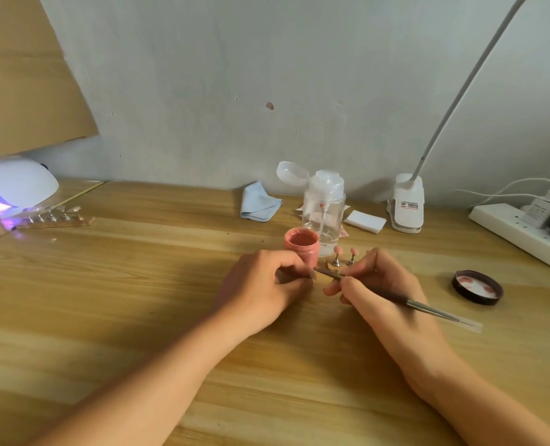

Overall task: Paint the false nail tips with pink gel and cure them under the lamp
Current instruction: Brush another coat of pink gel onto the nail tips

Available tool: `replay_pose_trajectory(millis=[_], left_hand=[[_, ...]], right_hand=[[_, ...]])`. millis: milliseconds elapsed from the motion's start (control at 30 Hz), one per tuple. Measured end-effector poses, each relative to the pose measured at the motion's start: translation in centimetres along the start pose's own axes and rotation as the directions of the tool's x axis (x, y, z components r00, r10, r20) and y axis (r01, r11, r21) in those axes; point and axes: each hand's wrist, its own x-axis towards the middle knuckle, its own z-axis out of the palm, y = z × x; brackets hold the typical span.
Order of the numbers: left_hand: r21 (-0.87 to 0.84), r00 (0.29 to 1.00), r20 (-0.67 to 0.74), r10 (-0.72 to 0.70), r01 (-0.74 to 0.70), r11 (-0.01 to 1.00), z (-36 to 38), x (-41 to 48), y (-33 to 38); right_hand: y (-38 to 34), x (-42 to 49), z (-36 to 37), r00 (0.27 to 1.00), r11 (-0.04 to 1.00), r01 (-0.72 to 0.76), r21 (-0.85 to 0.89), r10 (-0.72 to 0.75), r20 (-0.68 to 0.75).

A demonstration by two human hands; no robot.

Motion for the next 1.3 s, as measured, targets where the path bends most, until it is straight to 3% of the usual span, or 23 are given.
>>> replay_pose_trajectory(millis=[200, 500, 700, 967, 1300], left_hand=[[-0.012, 1.000, 0.000, -0.015, 0.015, 1.000, -0.04, -0.08, 0.03], [-0.036, 1.000, 0.000, -0.008, 0.008, 0.999, -0.08, -0.12, -0.02], [-0.025, 1.000, -0.006, -0.023, 0.023, 0.999, 0.10, 0.12, -0.29], [-0.025, 0.999, -0.008, -0.031, 0.031, 0.999, 0.19, 0.10, -0.37], [-0.032, 0.999, -0.014, -0.040, 0.040, 0.999, 0.24, 0.20, -0.45]], right_hand=[[-0.08, 0.07, 0.14, 1.000, 0.996, -0.008, -0.090, 0.008, -0.001], [0.07, -0.01, 0.12, 1.000, 0.997, 0.009, -0.080, -0.008, 0.015], [0.14, 0.21, -0.40, 0.992, 0.999, -0.029, 0.027, 0.032, -0.122], [0.37, -0.08, -0.39, 1.000, 1.000, -0.007, 0.016, 0.008, -0.025], [0.04, -0.12, 0.01, 0.999, 0.994, -0.032, 0.103, 0.032, -0.004]])
